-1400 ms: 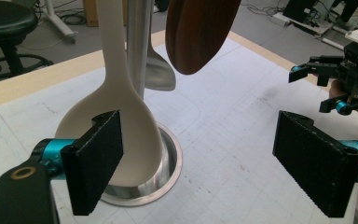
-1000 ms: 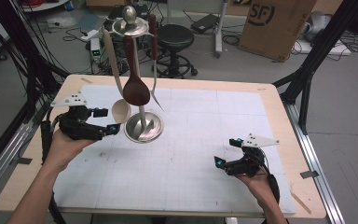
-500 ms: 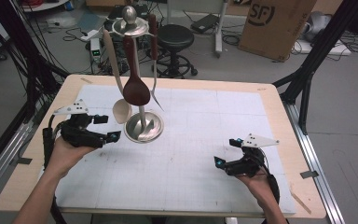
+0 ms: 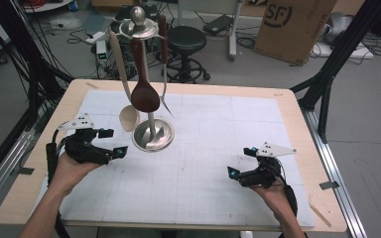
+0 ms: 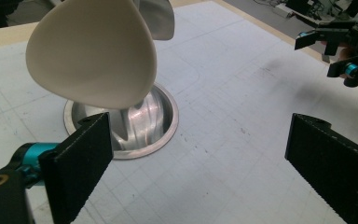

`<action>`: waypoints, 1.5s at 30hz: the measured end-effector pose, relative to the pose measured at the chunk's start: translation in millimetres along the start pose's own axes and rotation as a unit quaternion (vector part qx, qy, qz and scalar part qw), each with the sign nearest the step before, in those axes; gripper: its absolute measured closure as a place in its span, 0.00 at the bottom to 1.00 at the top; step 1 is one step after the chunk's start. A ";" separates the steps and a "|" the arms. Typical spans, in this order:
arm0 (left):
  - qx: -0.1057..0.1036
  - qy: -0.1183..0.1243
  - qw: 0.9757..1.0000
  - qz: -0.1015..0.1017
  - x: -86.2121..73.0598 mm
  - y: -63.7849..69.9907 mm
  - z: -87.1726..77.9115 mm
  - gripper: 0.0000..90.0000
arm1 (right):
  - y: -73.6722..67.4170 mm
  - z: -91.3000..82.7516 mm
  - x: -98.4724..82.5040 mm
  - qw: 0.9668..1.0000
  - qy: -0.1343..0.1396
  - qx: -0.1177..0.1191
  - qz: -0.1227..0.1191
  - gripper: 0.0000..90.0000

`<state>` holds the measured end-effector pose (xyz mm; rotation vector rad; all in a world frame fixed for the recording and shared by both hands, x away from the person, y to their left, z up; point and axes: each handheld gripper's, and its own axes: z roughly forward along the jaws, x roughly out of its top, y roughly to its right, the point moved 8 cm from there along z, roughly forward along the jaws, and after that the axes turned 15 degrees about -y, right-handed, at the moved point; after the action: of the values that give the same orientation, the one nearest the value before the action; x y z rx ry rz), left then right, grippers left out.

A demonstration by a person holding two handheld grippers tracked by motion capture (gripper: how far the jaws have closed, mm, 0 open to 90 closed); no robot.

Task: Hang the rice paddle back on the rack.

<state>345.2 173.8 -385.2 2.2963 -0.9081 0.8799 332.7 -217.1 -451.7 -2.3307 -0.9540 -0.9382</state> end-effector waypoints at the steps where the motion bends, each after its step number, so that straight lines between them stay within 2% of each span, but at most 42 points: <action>1: 0.001 0.000 1.000 -0.001 -1.0 0.2 0.4 0.08 | 0.0 0.0 -0.1 1.000 0.000 0.000 0.000 0.01; 22: 0.000 -0.005 1.000 0.001 -21.4 3.9 4.8 0.06 | -0.3 0.4 -0.4 1.000 -0.001 0.000 0.002 0.01; 25: 0.004 -0.013 1.000 0.000 -24.3 4.4 7.2 0.02 | -0.3 0.5 -0.4 1.000 -0.001 0.001 0.002 0.01; 45: 0.011 -0.023 1.000 0.000 -46.9 5.9 11.4 0.02 | 0.2 0.9 -1.4 1.000 -0.004 0.000 0.003 0.01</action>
<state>318.6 181.4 -425.3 2.3442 -0.9233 0.8442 332.4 -217.3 -453.3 -2.3386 -0.9497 -0.9268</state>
